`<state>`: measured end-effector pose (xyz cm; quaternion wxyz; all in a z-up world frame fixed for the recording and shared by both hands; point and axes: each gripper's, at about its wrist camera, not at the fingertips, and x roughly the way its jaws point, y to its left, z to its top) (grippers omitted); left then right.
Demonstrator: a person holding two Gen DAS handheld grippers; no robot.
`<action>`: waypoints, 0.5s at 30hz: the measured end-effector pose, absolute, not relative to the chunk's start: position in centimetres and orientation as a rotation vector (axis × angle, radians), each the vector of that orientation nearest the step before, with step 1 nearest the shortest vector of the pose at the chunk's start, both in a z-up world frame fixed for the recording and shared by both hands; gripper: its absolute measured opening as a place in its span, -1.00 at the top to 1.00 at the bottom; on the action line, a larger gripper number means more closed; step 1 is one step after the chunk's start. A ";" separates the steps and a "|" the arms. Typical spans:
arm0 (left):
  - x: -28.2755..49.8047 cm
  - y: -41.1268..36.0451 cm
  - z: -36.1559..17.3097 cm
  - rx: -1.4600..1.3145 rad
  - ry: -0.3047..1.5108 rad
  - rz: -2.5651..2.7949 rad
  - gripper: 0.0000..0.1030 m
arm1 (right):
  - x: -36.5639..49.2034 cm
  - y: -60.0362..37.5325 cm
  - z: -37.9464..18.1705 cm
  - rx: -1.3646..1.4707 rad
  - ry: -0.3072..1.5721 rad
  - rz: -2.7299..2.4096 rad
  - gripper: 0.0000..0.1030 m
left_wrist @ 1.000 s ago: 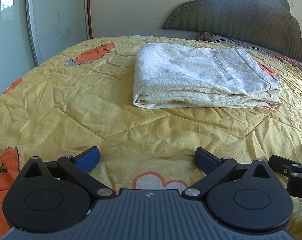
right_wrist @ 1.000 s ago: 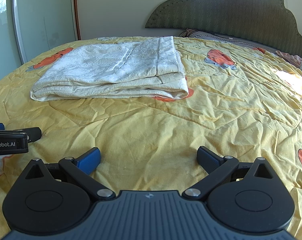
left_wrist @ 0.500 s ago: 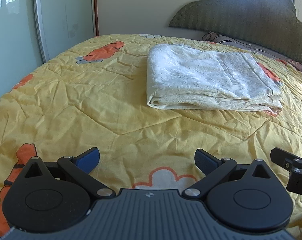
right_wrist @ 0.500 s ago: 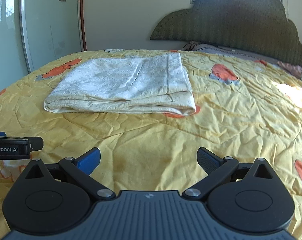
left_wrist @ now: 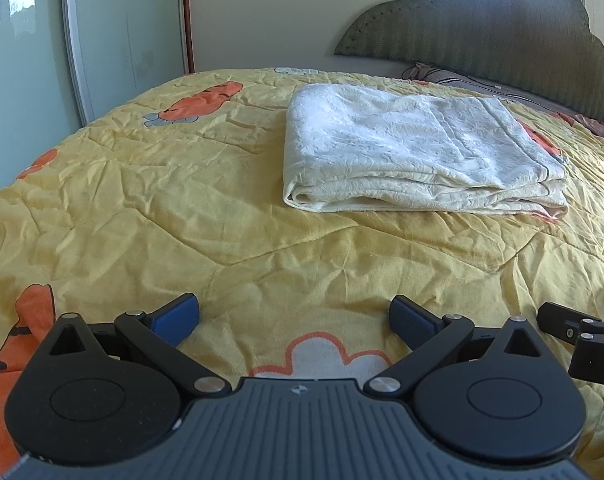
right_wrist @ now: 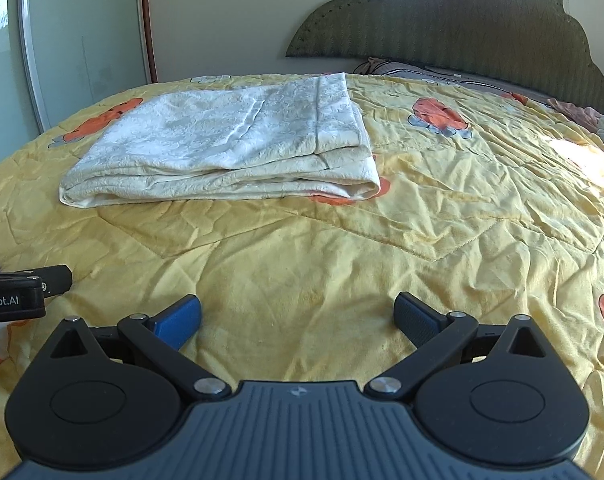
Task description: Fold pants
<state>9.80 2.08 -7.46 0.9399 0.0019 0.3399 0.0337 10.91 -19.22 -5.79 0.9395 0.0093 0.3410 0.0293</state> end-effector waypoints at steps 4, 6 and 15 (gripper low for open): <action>9.8 2.0 -7.5 0.005 0.694 0.069 -1.00 | 10.9 -19.2 -5.8 0.021 0.696 0.061 -1.00; 9.8 2.0 -7.5 0.005 0.694 0.068 -1.00 | 10.9 -19.3 -5.8 0.021 0.696 0.061 -1.00; 9.8 2.1 -7.5 0.005 0.694 0.068 -1.00 | 10.9 -19.3 -5.8 0.021 0.696 0.061 -1.00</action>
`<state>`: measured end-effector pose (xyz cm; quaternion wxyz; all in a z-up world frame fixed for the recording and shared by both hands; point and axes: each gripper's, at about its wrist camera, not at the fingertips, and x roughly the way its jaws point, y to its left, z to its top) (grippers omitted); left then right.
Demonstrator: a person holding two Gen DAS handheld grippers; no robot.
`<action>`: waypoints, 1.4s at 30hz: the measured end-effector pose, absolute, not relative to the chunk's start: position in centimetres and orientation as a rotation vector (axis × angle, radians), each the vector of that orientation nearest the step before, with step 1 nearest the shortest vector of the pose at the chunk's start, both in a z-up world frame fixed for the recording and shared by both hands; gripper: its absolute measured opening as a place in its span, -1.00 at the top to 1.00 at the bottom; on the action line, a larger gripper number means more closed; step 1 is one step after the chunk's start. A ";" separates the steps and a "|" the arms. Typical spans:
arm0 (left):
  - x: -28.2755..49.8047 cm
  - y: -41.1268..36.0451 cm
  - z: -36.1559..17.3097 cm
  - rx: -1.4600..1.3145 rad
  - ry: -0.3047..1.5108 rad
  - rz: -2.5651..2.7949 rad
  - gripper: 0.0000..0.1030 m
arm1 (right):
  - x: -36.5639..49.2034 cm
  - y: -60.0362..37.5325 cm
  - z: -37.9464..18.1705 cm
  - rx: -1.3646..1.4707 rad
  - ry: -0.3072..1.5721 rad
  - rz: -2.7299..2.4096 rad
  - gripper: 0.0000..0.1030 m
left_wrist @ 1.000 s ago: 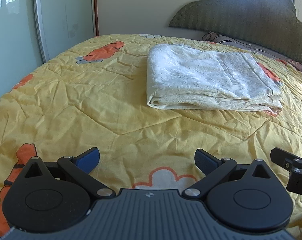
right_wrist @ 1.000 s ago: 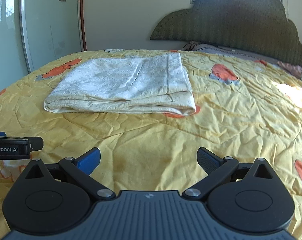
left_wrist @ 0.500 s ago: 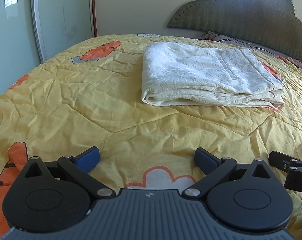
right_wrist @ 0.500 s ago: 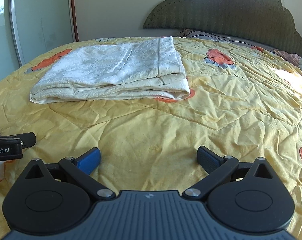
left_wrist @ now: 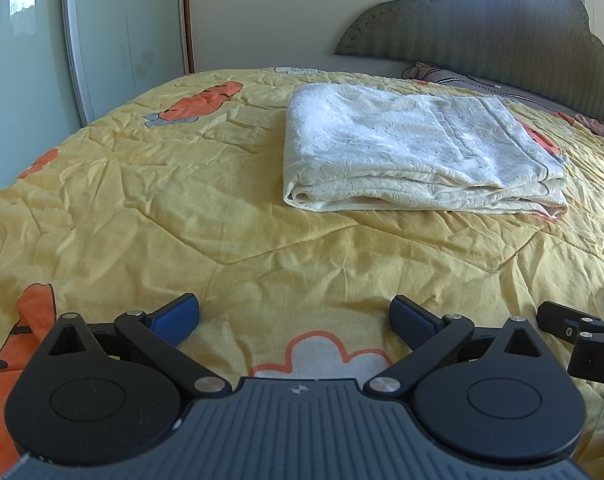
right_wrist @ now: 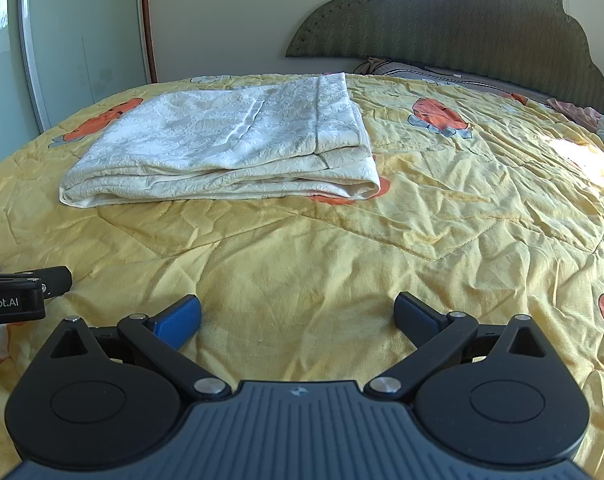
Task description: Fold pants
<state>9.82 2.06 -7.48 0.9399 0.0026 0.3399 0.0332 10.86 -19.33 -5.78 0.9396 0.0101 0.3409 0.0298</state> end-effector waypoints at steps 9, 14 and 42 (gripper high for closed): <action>9.7 2.2 -7.4 0.008 0.703 0.039 -1.00 | 10.8 -19.3 -5.8 0.022 0.695 0.061 -1.00; 9.6 2.1 -7.4 0.011 0.702 0.036 -1.00 | 10.8 -19.3 -5.8 0.021 0.695 0.061 -1.00; 9.7 2.3 -7.4 0.008 0.701 0.034 -1.00 | 10.8 -19.3 -5.8 0.022 0.695 0.061 -1.00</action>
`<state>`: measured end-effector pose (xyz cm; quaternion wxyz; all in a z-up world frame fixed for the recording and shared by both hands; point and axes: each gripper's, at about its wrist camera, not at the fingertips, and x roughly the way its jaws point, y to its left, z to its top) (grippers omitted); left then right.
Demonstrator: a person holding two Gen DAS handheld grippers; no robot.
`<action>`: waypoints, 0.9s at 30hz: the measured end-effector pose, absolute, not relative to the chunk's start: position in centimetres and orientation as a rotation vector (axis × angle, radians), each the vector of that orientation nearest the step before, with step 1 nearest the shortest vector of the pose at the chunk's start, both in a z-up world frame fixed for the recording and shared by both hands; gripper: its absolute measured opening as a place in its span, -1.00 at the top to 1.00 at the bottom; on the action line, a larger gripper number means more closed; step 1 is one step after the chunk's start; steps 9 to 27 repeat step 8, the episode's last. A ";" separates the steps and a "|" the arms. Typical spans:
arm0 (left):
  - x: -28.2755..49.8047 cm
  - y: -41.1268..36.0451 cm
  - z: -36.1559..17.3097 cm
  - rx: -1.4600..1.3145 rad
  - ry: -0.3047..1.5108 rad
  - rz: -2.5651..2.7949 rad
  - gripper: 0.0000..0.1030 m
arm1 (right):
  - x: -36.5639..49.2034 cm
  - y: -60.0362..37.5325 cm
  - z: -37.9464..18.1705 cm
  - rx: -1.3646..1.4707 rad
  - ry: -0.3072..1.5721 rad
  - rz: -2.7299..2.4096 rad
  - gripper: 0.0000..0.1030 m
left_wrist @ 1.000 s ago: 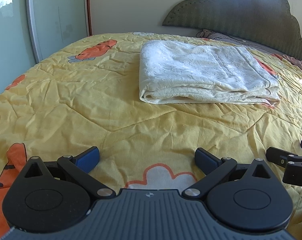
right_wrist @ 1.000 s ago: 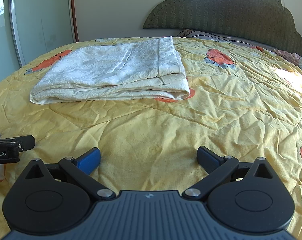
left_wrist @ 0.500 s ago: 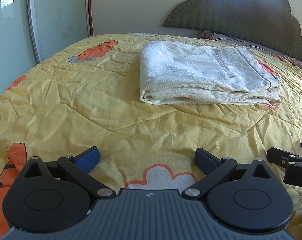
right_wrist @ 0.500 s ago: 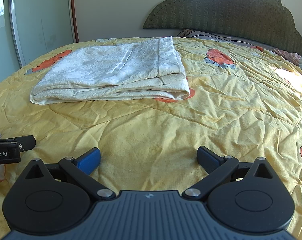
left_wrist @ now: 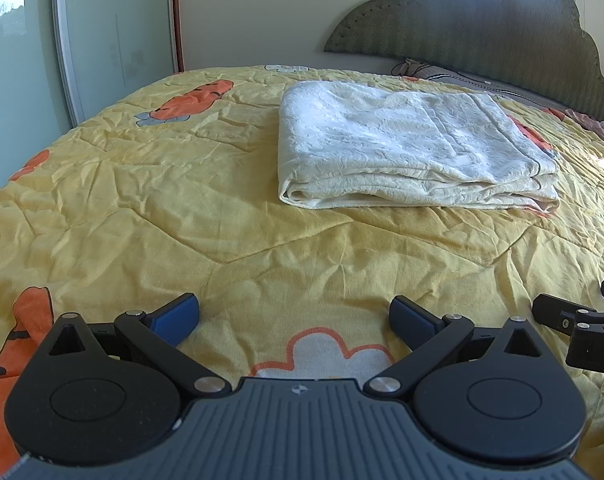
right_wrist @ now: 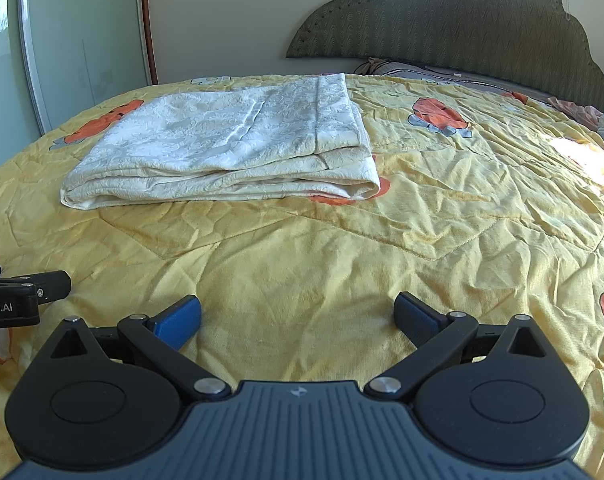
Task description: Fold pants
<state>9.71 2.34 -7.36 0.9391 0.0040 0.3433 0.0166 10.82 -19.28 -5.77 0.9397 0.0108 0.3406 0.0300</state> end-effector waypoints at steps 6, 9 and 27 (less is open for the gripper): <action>9.7 2.5 -7.4 -0.005 0.695 0.028 -1.00 | 10.8 -19.3 -5.8 0.023 0.695 0.062 -1.00; 9.7 2.6 -7.3 -0.007 0.696 0.023 -1.00 | 10.8 -19.3 -5.8 0.023 0.695 0.062 -1.00; 9.7 2.6 -7.3 -0.007 0.696 0.023 -1.00 | 10.8 -19.3 -5.8 0.023 0.695 0.062 -1.00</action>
